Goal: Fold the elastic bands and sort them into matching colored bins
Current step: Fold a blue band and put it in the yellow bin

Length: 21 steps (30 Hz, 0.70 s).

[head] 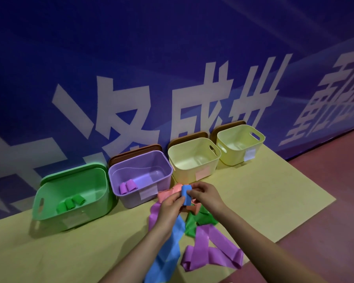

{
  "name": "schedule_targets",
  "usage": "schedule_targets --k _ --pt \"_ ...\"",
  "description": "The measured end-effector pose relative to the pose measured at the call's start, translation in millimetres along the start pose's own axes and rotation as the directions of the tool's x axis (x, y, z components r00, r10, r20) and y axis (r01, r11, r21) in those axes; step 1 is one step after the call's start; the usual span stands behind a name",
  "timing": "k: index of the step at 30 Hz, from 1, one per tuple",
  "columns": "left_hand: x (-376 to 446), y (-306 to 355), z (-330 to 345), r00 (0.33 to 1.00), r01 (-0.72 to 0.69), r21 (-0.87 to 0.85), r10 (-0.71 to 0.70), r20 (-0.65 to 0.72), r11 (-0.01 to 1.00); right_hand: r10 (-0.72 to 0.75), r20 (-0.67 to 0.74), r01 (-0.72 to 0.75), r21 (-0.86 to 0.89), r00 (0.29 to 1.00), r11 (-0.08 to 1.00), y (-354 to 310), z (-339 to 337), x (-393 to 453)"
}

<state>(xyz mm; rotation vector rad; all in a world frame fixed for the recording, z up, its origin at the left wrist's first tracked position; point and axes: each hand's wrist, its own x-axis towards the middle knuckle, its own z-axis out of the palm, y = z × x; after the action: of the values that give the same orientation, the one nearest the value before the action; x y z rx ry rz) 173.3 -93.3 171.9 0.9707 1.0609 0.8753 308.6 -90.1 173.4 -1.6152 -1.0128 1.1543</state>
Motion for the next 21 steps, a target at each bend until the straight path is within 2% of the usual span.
schedule_targets --k 5,9,16,18,21 --pt "8.2 -0.1 11.2 0.999 0.025 -0.046 -0.027 -0.045 0.999 -0.034 -0.002 0.034 -0.027 0.999 0.999 0.7 -9.0 5.8" --pt "22.0 -5.4 26.3 0.997 0.051 -0.075 -0.055 -0.047 0.996 -0.086 0.064 0.090 -0.067 0.994 0.994 -0.8 -25.1 13.8" --pt "54.6 -7.1 67.8 0.996 0.073 -0.104 -0.079 -0.047 0.992 -0.175 0.085 0.185 -0.129 0.981 0.974 4.7 -73.9 46.5" --pt "64.8 -4.1 84.6 0.996 0.081 -0.125 -0.085 -0.024 0.989 -0.157 0.099 0.165 -0.072 0.983 0.984 5.0 -92.0 58.9" --pt "83.2 -3.4 110.8 0.996 0.085 -0.122 -0.086 0.004 0.989 -0.061 0.142 0.059 0.020 0.988 0.998 4.2 -120.9 77.4"
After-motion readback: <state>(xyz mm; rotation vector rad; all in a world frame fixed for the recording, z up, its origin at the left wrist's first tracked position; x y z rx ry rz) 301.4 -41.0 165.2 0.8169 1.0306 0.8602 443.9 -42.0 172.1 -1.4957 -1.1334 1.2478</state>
